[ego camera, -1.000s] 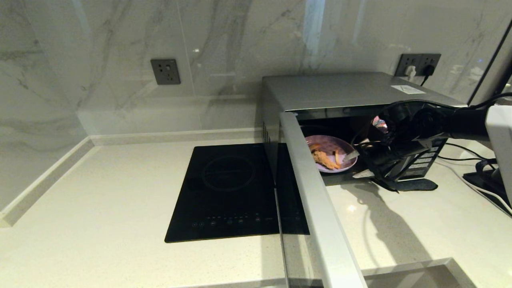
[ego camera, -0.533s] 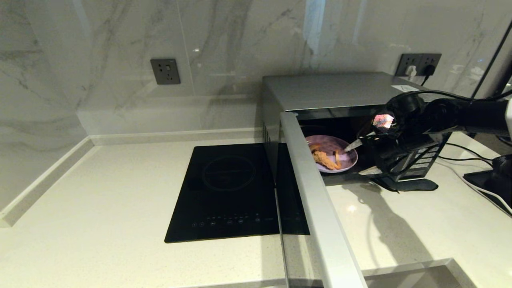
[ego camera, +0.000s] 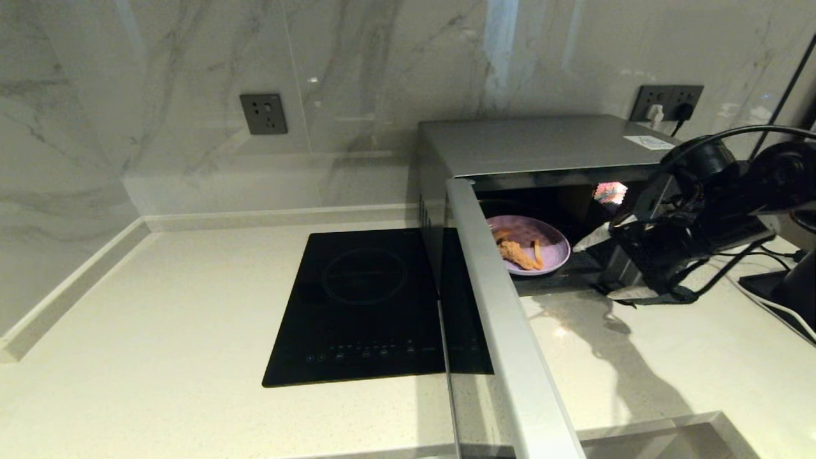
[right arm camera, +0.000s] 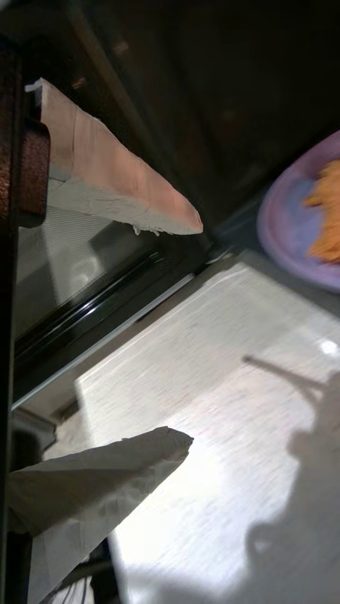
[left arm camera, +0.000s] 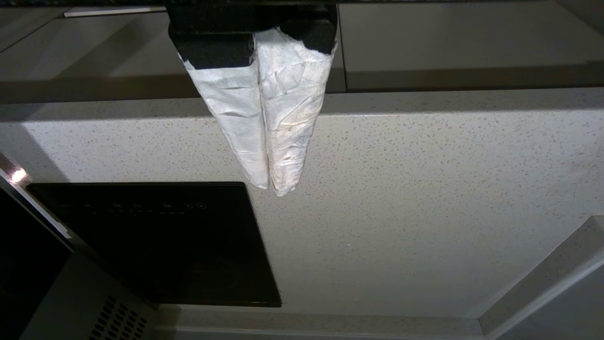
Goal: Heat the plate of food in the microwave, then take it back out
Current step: Close the microwave oven
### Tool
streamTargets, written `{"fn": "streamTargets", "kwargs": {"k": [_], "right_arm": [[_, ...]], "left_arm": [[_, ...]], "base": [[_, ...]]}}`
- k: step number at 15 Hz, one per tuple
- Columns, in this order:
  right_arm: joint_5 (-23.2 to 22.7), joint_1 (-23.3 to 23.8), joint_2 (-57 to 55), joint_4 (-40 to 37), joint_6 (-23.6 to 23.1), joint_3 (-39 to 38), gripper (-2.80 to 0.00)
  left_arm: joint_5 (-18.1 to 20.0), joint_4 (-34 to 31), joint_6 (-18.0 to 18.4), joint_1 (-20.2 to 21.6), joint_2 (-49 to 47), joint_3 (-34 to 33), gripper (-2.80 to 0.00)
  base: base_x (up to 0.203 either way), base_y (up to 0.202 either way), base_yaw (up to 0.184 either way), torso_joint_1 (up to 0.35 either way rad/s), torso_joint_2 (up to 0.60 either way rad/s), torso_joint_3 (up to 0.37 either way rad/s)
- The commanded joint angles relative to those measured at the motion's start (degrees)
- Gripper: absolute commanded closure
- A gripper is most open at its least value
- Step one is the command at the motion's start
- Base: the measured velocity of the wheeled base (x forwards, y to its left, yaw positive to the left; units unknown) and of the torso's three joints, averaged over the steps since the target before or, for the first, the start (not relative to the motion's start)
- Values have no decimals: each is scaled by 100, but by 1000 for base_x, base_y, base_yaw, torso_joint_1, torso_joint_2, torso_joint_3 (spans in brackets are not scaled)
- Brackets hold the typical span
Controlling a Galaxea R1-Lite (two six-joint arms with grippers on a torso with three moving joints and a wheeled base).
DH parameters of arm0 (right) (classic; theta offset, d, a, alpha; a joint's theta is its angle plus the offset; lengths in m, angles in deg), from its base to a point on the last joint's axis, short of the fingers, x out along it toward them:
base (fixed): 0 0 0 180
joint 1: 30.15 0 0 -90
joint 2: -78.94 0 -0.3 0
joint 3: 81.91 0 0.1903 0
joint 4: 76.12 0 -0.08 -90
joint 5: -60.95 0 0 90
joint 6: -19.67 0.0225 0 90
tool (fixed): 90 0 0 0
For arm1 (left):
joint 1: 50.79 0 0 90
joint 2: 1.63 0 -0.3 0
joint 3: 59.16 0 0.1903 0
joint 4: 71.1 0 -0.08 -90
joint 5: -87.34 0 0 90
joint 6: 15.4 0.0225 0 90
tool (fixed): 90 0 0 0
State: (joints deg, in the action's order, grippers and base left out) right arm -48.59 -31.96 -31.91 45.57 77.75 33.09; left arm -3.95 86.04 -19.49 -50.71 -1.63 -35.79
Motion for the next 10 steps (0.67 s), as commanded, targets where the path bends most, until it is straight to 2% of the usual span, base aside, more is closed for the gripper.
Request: {"fn": "streamTargets", "kwargs": {"k": [1, 2, 3, 4, 5, 8, 10], "right_arm": [[-3, 74, 1138, -29, -71, -726, -280], [0, 119, 1521, -104, -100, -886, -280], [5, 152, 1862, -255, -132, -953, -14], [38, 172, 2168, -474, -213, -948, 0], [139, 182, 2422, -917, -392, -808, 0], [187, 122, 2670, -2050, -647, 125, 0], [191, -103, 2780, -2616, -703, 690, 0]], "left_arm": [[-9, 2, -4, 1, -9, 0, 0], [-3, 2, -4, 1, -9, 0, 0], [-3, 2, -4, 1, -9, 0, 0], [-3, 2, -4, 1, -9, 0, 0], [-3, 2, -4, 1, -9, 0, 0], [-3, 2, -4, 1, -9, 0, 0], [-3, 2, -4, 1, -9, 0, 0]], "base": [[0, 0, 0, 0, 0, 0], [0, 0, 0, 0, 0, 0], [0, 0, 0, 0, 0, 0], [0, 0, 0, 0, 0, 0], [0, 0, 0, 0, 0, 0], [0, 0, 0, 0, 0, 0], [0, 0, 0, 0, 0, 0]]}}
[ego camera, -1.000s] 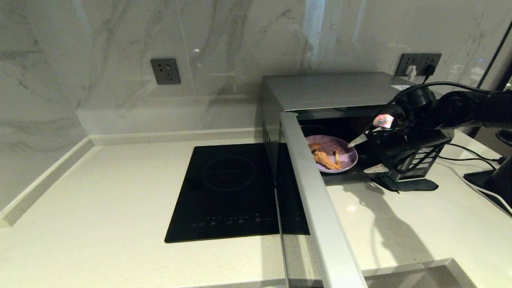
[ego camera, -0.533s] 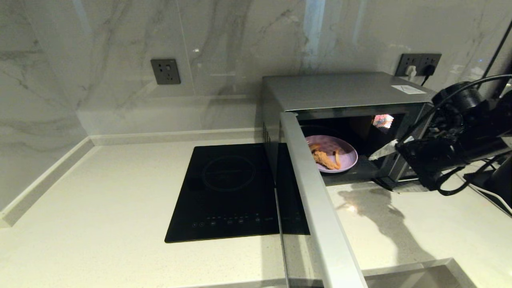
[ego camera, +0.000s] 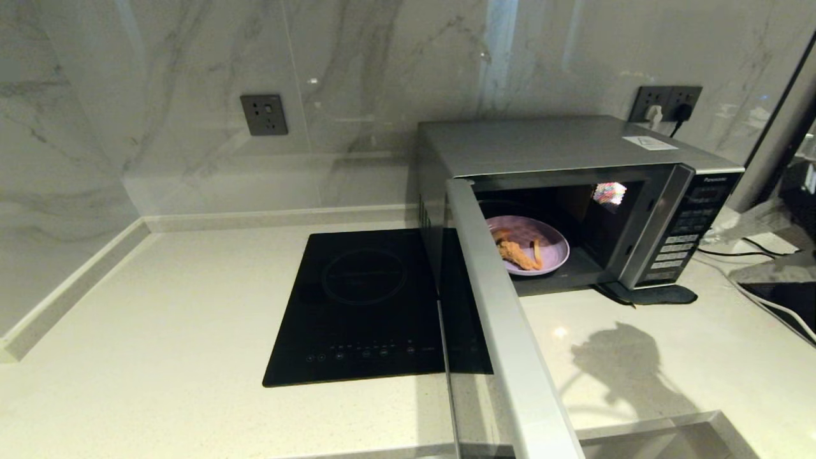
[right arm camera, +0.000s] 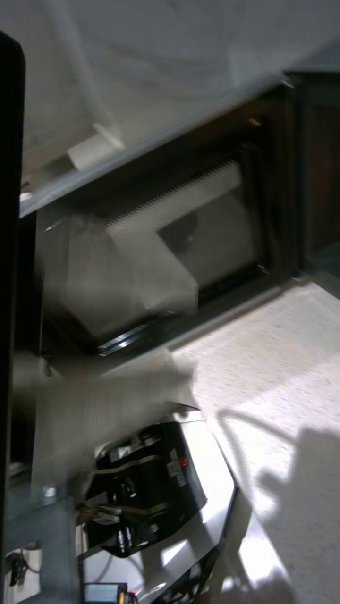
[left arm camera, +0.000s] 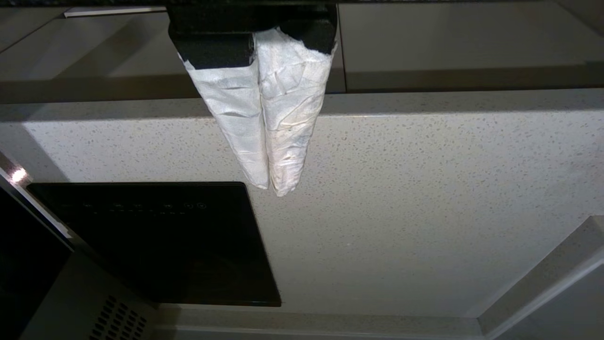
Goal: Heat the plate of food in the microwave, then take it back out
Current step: Close the microwave oven
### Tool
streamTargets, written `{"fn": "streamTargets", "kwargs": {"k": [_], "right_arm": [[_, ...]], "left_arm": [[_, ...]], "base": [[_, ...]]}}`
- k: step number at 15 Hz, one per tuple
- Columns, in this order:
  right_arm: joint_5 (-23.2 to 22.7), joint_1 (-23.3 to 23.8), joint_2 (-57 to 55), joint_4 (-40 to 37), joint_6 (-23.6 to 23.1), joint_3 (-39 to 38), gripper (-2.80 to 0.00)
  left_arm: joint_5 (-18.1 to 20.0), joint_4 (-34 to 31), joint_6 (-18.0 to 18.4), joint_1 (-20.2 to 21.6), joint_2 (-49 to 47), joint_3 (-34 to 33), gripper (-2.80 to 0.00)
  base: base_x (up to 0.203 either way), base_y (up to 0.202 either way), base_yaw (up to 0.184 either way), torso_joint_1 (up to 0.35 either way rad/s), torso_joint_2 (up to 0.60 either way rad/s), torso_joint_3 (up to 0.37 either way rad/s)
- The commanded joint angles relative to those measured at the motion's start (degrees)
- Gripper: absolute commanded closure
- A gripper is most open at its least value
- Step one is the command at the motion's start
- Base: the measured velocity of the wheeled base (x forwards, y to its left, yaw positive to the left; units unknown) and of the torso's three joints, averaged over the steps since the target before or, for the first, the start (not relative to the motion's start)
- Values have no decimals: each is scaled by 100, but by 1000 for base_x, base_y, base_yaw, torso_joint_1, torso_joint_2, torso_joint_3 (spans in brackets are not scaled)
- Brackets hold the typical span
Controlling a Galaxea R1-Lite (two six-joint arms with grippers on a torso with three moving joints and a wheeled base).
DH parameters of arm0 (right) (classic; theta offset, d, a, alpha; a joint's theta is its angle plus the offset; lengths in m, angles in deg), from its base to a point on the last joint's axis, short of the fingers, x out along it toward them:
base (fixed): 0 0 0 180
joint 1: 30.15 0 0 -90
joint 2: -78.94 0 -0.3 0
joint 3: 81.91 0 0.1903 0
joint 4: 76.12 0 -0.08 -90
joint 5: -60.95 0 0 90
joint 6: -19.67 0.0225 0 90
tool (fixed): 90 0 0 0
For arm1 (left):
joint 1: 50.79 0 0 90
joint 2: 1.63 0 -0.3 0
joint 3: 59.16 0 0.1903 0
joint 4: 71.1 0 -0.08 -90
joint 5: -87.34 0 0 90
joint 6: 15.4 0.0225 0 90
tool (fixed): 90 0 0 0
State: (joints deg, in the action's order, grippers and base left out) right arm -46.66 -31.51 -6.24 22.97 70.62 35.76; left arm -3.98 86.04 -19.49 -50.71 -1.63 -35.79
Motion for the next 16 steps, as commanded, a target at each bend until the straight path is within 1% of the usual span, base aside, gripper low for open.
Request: {"fn": "streamTargets", "kwargs": {"k": [1, 3, 4, 6, 7, 8, 10, 11, 12, 13, 14, 15, 16], "right_arm": [[29, -234, 235, -607, -14, 713, 0], [69, -397, 182, -1440, -178, 1204, 0], [80, -418, 108, -1780, -344, 1270, 0], [42, -457, 129, -2246, -852, 1417, 0], [28, -486, 151, -2496, -1222, 1600, 0], [34, -562, 161, -2810, -1727, 1719, 0], [191, -719, 254, -2979, -2813, 1903, 0], [223, -926, 335, -3000, -3044, 1936, 0], [187, -1166, 391, -3007, -3105, 1942, 0], [-45, -1335, 419, -2998, -3111, 1942, 0], [-447, -1492, 434, -2832, -3090, 1943, 0], [-759, -1678, 444, -2574, -2926, 1938, 0], [-959, -1858, 436, -2316, -2646, 1927, 0]], "left_arm": [[0, 2, -3, 1, -9, 0, 0], [0, 2, -3, 1, -9, 0, 0], [0, 2, -3, 1, -9, 0, 0], [0, 2, -3, 1, -9, 0, 0], [0, 2, -3, 1, -9, 0, 0], [0, 2, -3, 1, -9, 0, 0], [0, 2, -3, 1, -9, 0, 0], [0, 2, -3, 1, -9, 0, 0], [0, 2, -3, 1, -9, 0, 0], [0, 2, -3, 1, -9, 0, 0], [0, 2, -3, 1, -9, 0, 0], [0, 2, -3, 1, -9, 0, 0], [0, 2, -3, 1, -9, 0, 0]], "base": [[0, 0, 0, 0, 0, 0], [0, 0, 0, 0, 0, 0], [0, 0, 0, 0, 0, 0], [0, 0, 0, 0, 0, 0], [0, 0, 0, 0, 0, 0], [0, 0, 0, 0, 0, 0], [0, 0, 0, 0, 0, 0], [0, 0, 0, 0, 0, 0], [0, 0, 0, 0, 0, 0], [0, 0, 0, 0, 0, 0], [0, 0, 0, 0, 0, 0], [0, 0, 0, 0, 0, 0], [0, 0, 0, 0, 0, 0]]}}
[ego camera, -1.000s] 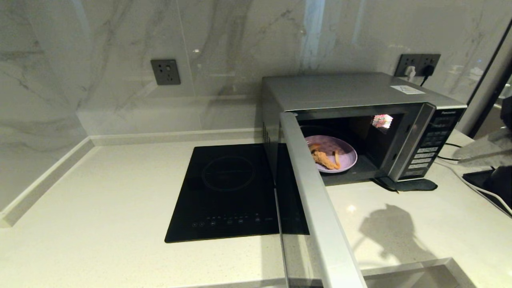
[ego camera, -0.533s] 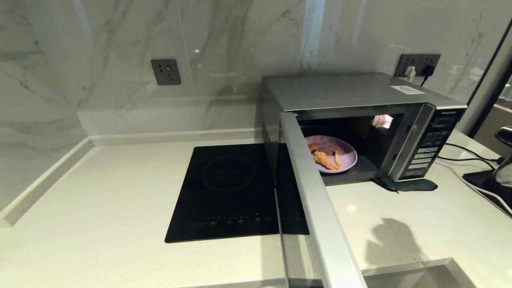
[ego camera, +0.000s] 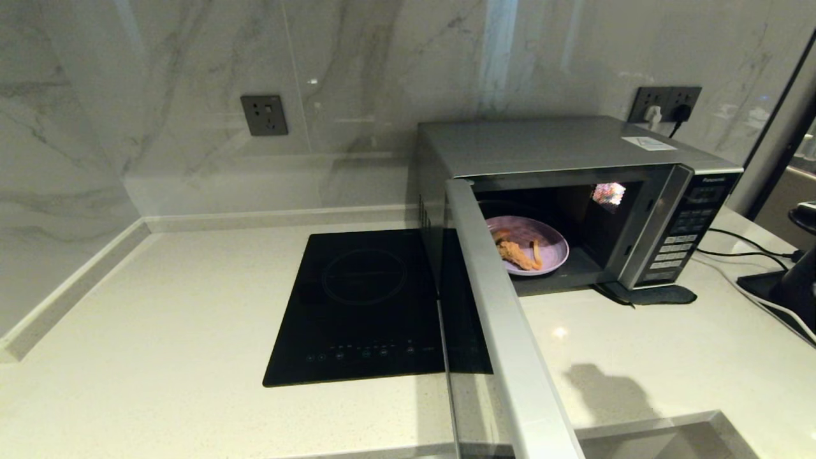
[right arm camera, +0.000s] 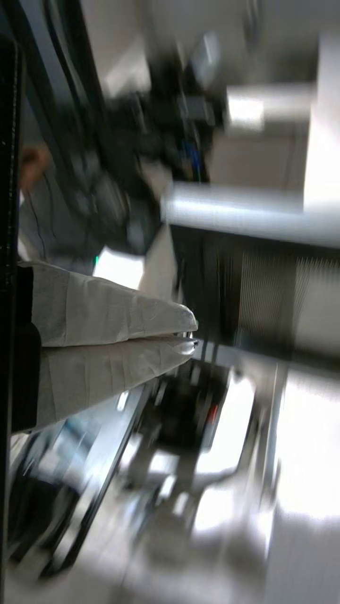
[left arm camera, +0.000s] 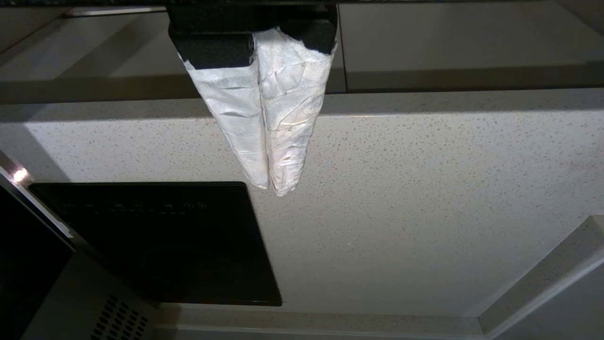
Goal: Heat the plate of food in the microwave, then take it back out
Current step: Close the microwave oven
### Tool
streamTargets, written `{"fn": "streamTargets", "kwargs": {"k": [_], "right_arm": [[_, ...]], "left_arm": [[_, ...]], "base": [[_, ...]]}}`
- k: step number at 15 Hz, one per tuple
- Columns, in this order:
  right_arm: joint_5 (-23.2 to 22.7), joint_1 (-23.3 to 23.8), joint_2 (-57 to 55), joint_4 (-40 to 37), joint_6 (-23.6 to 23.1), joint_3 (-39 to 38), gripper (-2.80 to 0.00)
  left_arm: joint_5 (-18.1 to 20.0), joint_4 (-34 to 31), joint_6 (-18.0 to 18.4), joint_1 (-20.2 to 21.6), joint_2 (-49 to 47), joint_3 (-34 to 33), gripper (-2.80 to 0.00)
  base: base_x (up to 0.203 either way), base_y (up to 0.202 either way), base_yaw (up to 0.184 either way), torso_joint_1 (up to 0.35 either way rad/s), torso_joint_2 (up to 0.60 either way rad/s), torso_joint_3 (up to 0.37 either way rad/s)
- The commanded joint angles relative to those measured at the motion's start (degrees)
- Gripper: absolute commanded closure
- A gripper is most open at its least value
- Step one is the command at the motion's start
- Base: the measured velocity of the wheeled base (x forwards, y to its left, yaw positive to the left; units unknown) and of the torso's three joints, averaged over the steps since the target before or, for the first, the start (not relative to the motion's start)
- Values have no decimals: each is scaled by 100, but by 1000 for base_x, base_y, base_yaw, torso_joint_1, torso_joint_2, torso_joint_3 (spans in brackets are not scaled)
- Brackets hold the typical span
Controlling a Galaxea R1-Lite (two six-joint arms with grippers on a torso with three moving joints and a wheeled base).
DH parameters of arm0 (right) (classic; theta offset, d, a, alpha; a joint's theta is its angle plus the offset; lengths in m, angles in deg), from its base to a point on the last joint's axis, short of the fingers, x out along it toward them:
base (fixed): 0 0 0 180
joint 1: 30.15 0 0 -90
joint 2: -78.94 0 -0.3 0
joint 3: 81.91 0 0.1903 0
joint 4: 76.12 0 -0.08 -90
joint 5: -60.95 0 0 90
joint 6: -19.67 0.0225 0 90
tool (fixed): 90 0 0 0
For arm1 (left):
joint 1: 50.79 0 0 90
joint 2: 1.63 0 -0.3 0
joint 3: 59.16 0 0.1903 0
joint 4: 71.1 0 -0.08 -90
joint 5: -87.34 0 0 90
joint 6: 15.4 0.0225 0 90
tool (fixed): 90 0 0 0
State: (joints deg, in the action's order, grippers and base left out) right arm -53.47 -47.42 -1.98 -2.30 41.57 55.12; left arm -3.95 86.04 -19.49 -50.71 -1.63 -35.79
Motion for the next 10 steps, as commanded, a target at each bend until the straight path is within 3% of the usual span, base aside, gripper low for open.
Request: {"fn": "streamTargets", "kwargs": {"k": [1, 4, 6, 8, 10], "right_arm": [[-411, -418, -38, 597, 714, -16, 0], [-352, -866, -467, 2079, 2517, -22, 0], [354, -1515, -738, 2253, 2740, -32, 0], [1564, -2309, -989, 2264, 2785, -36, 0], [2111, -2989, -1118, 2265, 2771, -37, 0]], "left_arm": [[-3, 2, -3, 1, -9, 0, 0], [-3, 2, -3, 1, -9, 0, 0], [-3, 2, -3, 1, -9, 0, 0], [-3, 2, -3, 1, -9, 0, 0], [-3, 2, -3, 1, -9, 0, 0]], "base": [[0, 0, 0, 0, 0, 0], [0, 0, 0, 0, 0, 0], [0, 0, 0, 0, 0, 0], [0, 0, 0, 0, 0, 0], [0, 0, 0, 0, 0, 0]]}}
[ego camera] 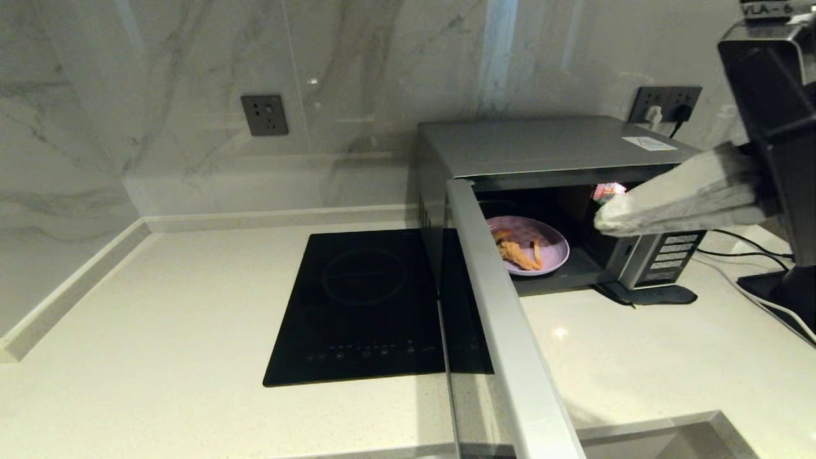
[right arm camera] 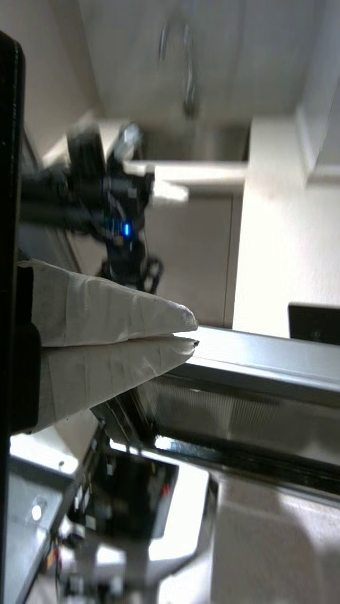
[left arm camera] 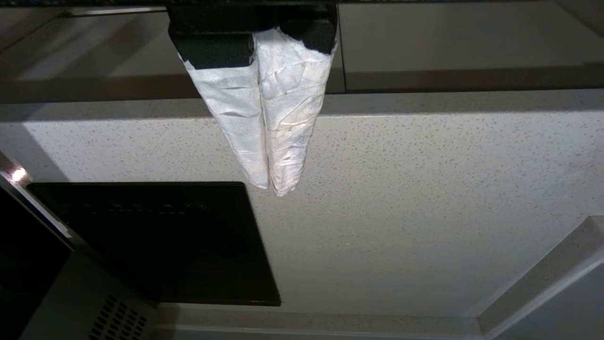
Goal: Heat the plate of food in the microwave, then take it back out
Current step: Close the microwave oven
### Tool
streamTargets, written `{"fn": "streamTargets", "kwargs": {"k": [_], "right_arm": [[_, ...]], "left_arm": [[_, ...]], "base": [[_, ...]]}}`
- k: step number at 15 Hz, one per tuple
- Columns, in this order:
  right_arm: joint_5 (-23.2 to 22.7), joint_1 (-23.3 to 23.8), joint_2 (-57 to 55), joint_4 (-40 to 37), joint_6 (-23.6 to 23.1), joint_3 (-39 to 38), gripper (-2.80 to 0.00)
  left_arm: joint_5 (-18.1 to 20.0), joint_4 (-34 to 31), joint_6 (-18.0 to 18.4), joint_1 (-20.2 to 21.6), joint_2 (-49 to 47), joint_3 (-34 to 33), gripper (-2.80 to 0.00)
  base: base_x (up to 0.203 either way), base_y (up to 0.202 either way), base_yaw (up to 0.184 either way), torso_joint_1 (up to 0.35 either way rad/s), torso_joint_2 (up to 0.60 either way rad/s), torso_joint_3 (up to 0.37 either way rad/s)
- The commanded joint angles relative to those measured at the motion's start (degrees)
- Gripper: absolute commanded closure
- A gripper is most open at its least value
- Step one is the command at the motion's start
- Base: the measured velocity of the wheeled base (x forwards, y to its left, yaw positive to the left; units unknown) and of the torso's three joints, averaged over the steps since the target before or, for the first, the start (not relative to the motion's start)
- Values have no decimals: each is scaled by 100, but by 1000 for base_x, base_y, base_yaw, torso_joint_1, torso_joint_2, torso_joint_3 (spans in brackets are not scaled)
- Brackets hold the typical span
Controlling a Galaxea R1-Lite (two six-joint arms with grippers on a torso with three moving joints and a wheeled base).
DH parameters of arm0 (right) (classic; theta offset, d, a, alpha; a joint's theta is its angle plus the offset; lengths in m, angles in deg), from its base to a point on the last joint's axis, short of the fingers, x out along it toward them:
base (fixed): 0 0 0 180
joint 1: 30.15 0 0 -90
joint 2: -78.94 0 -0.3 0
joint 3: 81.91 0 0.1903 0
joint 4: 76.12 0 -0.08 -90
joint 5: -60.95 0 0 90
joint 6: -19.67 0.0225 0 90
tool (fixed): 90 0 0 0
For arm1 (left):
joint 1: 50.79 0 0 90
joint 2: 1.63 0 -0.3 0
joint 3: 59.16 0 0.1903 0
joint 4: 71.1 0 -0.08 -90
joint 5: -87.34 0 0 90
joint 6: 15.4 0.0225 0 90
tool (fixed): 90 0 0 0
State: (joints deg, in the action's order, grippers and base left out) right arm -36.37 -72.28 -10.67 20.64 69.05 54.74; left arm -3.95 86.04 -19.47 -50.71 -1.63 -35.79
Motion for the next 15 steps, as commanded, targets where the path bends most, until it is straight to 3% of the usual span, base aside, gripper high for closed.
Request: {"fn": "streamTargets", "kwargs": {"k": [1, 7, 15], "right_arm": [[478, -793, -269, -41, 16, 1, 0], [600, -1901, -374, -287, 10, -133, 0], [653, -2159, -873, -289, 10, -99, 0]], "left_arm": [[-3, 2, -6, 1, -9, 0, 0], [-3, 2, -6, 1, -9, 0, 0], [-3, 2, -6, 1, -9, 0, 0]], "base": [[0, 0, 0, 0, 0, 0], [0, 0, 0, 0, 0, 0], [0, 0, 0, 0, 0, 0]]}}
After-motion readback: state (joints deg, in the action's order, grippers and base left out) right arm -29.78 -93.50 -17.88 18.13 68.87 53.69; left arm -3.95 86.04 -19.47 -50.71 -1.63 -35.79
